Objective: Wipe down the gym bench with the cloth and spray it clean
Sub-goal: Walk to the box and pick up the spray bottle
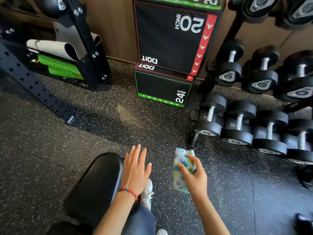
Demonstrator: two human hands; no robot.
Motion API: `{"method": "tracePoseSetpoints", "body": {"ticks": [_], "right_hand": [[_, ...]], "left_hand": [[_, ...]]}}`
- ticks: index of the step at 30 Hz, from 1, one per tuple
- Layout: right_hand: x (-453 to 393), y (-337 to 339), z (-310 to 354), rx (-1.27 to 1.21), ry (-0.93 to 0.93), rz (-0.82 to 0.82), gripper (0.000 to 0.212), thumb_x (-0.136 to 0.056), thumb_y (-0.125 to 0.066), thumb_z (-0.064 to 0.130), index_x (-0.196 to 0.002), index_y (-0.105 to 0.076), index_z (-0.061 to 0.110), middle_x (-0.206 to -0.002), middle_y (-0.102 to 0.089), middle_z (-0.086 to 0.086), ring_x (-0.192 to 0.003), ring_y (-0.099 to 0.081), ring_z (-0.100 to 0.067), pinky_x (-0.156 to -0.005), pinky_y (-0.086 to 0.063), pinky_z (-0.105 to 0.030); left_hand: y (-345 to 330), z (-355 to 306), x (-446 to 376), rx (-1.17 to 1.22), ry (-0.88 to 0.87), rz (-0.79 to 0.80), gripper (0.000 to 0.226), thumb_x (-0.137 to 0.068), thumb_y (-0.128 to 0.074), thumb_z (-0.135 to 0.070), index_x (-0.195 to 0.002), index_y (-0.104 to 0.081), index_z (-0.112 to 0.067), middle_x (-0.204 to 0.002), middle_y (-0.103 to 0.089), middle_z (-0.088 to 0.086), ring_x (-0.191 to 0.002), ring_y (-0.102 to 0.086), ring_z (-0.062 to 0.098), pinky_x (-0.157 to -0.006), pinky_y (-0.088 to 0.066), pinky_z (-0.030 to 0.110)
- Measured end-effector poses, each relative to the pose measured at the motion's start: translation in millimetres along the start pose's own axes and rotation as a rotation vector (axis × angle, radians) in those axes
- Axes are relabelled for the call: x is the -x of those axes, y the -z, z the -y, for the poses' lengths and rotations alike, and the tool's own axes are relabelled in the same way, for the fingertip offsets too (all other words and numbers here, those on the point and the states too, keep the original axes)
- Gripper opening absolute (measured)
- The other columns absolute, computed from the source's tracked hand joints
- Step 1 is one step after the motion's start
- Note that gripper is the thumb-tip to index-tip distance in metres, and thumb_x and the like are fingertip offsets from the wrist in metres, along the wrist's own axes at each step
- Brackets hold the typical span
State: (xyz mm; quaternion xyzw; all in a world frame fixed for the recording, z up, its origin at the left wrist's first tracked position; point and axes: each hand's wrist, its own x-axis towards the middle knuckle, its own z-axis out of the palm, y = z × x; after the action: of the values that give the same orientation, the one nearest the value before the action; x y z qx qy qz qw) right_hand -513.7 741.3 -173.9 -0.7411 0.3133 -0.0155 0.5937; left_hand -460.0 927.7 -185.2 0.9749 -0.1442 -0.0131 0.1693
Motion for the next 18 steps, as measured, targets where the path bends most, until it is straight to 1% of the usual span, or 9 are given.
{"method": "tracePoseSetpoints", "body": {"ticks": [3, 6, 9, 13, 16, 18], "right_hand": [[-38.1, -20.7, 25.8, -0.002, 0.003, 0.007, 0.033, -0.080, -0.071, 0.023, -0.094, -0.053, 0.047, -0.095, -0.064, 0.005, -0.071, -0.069, -0.015, -0.054, -0.059, -0.032], [-76.3, -39.9, 54.4, -0.003, 0.012, -0.005, 0.034, -0.080, -0.071, 0.023, -0.094, -0.052, 0.048, -0.098, -0.064, 0.001, -0.074, -0.069, -0.017, -0.059, -0.060, -0.037], [-110.9, -55.2, 80.5, -0.008, 0.032, -0.019, 0.034, -0.080, -0.071, 0.025, -0.095, -0.052, 0.048, -0.099, -0.066, 0.001, -0.076, -0.069, -0.017, -0.064, -0.060, -0.042], [-152.0, -68.5, 107.5, -0.019, 0.042, -0.030, 0.035, -0.080, -0.071, 0.024, -0.092, -0.052, 0.051, -0.100, -0.065, 0.001, -0.078, -0.068, -0.017, -0.068, -0.059, -0.043], [-184.8, -72.9, 123.2, -0.026, 0.040, -0.040, 0.033, -0.081, -0.071, 0.022, -0.094, -0.054, 0.048, -0.100, -0.066, -0.001, -0.077, -0.069, -0.017, -0.068, -0.059, -0.043], [-211.1, -74.8, 132.1, -0.027, 0.045, -0.044, 0.032, -0.081, -0.071, 0.021, -0.095, -0.055, 0.045, -0.101, -0.066, -0.001, -0.075, -0.069, -0.018, -0.066, -0.059, -0.042]], "left_hand": [[3.5, 16.1, -50.9, 0.012, -0.024, 0.001, 0.048, -0.089, -0.060, -0.023, -0.131, -0.049, -0.001, -0.143, -0.040, 0.021, -0.133, -0.033, 0.038, -0.107, -0.028, 0.054], [11.6, 34.4, -102.4, -0.003, -0.033, 0.004, 0.050, -0.093, -0.051, -0.028, -0.136, -0.043, -0.005, -0.148, -0.033, 0.017, -0.138, -0.026, 0.033, -0.111, -0.018, 0.046], [22.9, 49.0, -149.3, -0.013, -0.043, -0.023, 0.048, -0.091, -0.055, -0.026, -0.133, -0.047, -0.004, -0.145, -0.039, 0.018, -0.135, -0.032, 0.035, -0.108, -0.019, 0.046], [30.1, 61.8, -198.3, -0.016, -0.036, -0.017, 0.048, -0.091, -0.055, -0.027, -0.133, -0.047, -0.004, -0.144, -0.039, 0.018, -0.135, -0.032, 0.035, -0.108, -0.017, 0.046], [30.8, 65.1, -231.0, -0.021, -0.022, 0.005, 0.050, -0.094, -0.047, -0.031, -0.137, -0.042, -0.007, -0.148, -0.033, 0.015, -0.138, -0.025, 0.031, -0.110, -0.011, 0.042], [28.4, 64.3, -254.2, -0.027, -0.024, 0.022, 0.050, -0.095, -0.046, -0.031, -0.138, -0.041, -0.007, -0.149, -0.032, 0.016, -0.138, -0.025, 0.032, -0.111, -0.013, 0.043]]}}
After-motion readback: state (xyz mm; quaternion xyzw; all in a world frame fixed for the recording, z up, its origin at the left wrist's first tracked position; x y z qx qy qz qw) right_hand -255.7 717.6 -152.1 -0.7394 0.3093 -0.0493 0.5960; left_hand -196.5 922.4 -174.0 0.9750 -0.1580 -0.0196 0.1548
